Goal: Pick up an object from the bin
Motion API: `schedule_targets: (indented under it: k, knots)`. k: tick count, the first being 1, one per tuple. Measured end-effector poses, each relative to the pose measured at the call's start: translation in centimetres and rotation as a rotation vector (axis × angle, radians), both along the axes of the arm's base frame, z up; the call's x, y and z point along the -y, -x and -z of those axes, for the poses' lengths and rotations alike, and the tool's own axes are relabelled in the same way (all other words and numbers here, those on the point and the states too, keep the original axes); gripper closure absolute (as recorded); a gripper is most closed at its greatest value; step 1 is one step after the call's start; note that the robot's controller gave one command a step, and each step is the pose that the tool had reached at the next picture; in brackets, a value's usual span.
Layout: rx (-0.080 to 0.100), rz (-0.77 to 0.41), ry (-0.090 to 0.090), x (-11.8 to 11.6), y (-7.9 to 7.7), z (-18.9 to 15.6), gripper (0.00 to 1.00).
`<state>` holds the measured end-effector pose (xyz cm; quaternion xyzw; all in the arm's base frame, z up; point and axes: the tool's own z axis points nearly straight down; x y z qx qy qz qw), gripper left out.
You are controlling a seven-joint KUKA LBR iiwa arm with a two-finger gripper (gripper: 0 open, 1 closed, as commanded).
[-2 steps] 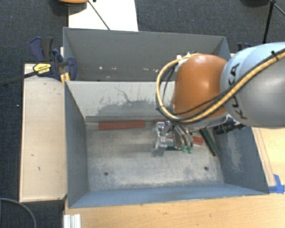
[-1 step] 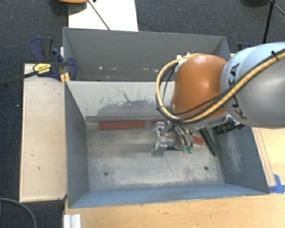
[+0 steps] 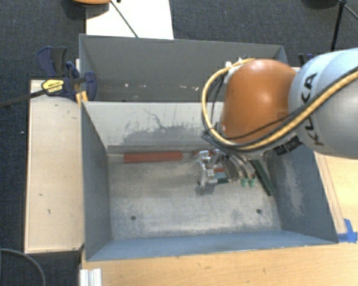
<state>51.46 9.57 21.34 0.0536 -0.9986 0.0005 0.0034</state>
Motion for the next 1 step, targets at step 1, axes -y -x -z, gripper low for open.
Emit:
schedule_targets:
  k: [1]
  knots:
    - [0.007, -0.187, -0.002, 0.72, -0.35, -6.52, 1.0]
